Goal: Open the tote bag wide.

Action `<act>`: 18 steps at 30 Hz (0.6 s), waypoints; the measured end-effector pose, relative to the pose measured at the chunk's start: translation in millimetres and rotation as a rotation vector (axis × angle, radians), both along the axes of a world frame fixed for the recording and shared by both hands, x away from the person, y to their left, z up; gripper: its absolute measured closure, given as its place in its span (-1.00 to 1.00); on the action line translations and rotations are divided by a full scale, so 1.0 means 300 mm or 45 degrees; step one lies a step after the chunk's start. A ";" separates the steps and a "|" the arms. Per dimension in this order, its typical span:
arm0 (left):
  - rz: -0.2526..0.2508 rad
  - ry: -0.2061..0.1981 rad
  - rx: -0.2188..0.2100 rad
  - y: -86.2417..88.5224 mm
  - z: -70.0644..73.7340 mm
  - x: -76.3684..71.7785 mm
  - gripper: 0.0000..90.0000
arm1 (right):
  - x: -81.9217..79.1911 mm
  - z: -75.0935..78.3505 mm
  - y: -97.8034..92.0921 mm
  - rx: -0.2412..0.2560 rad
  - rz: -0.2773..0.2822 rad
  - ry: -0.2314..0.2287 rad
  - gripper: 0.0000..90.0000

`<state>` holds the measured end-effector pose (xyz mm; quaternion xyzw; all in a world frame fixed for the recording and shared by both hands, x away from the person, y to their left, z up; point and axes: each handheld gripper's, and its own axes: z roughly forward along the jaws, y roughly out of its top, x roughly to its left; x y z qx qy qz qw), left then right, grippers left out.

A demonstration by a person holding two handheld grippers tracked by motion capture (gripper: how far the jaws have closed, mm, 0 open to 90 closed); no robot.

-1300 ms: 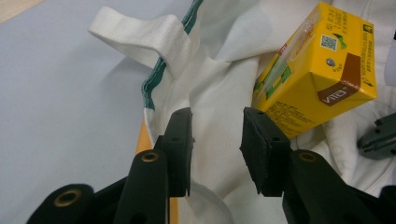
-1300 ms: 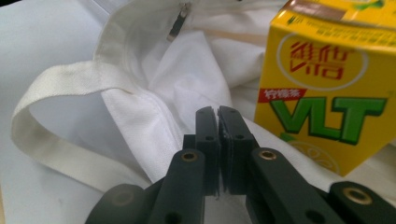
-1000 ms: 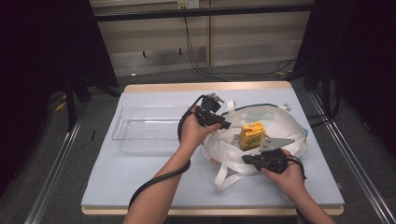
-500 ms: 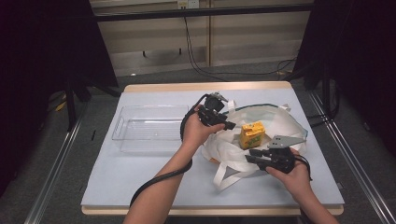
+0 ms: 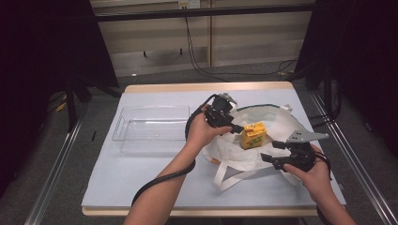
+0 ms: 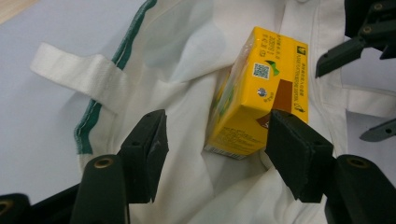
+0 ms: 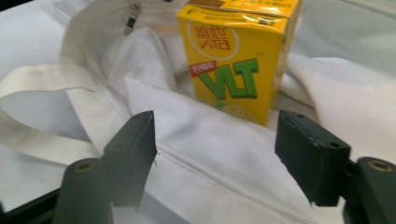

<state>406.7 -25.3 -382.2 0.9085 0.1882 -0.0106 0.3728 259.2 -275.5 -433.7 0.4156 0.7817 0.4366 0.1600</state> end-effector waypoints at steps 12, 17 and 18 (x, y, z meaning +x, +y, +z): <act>-0.066 0.006 0.037 -0.034 0.010 -0.008 -0.23 | 0.008 -0.001 -0.017 -0.011 -0.031 0.019 -0.72; -0.082 0.000 0.072 -0.060 0.009 -0.012 -0.26 | 0.009 0.000 -0.021 -0.012 -0.038 0.016 -0.79; -0.089 0.000 0.070 -0.066 0.007 -0.012 -0.26 | 0.009 0.001 -0.021 -0.008 -0.039 0.015 -0.80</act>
